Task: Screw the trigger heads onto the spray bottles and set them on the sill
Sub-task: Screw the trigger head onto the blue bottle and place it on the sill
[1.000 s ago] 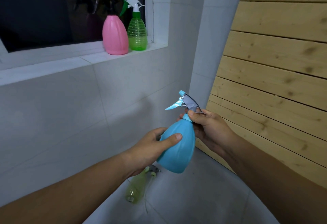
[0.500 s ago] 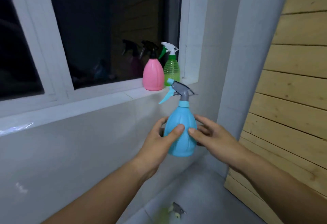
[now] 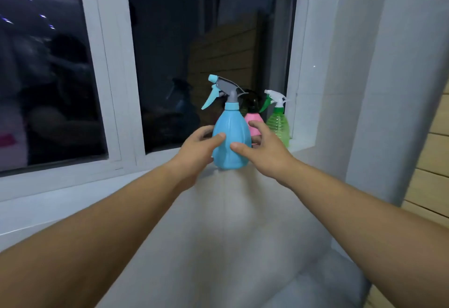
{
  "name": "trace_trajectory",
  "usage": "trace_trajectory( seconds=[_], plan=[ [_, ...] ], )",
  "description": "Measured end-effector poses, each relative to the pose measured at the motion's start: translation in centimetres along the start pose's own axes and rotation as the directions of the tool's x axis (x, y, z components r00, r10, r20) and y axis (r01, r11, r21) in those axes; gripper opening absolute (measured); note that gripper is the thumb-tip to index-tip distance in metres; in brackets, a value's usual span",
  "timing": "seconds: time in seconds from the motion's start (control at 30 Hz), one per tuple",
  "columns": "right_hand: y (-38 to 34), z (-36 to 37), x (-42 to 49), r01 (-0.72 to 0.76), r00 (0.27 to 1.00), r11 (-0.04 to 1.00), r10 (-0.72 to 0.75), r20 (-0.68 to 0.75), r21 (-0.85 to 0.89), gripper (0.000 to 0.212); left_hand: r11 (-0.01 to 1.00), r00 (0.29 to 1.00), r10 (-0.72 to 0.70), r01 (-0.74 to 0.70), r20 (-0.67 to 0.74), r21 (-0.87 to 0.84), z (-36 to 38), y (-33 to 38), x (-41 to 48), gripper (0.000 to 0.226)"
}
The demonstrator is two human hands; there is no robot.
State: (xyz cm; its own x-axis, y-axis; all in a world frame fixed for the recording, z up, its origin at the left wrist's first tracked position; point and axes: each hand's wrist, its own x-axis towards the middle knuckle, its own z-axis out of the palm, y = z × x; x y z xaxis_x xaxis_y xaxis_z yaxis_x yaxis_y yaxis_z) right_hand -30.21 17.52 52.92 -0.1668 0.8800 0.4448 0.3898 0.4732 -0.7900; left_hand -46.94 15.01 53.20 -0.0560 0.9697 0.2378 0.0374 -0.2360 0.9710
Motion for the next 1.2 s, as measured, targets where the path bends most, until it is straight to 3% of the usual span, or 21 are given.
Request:
trace_trajectory(
  seconds=[0.23, 1.2],
  plan=[
    [0.6, 3.3, 2.3, 0.041, 0.999, 0.999, -0.041, -0.017, 0.023, 0.06, 0.997, 0.994, -0.013, 0.021, -0.107, 0.077, -2.3, -1.5, 2.1, 0.045],
    [4.1, 3.6, 3.7, 0.007, 0.992, 0.995, -0.02, -0.127, -0.102, 0.07, 0.971, 0.984, -0.039, 0.078, -0.171, 0.225, -1.2, -3.2, 4.4, 0.068]
  ],
)
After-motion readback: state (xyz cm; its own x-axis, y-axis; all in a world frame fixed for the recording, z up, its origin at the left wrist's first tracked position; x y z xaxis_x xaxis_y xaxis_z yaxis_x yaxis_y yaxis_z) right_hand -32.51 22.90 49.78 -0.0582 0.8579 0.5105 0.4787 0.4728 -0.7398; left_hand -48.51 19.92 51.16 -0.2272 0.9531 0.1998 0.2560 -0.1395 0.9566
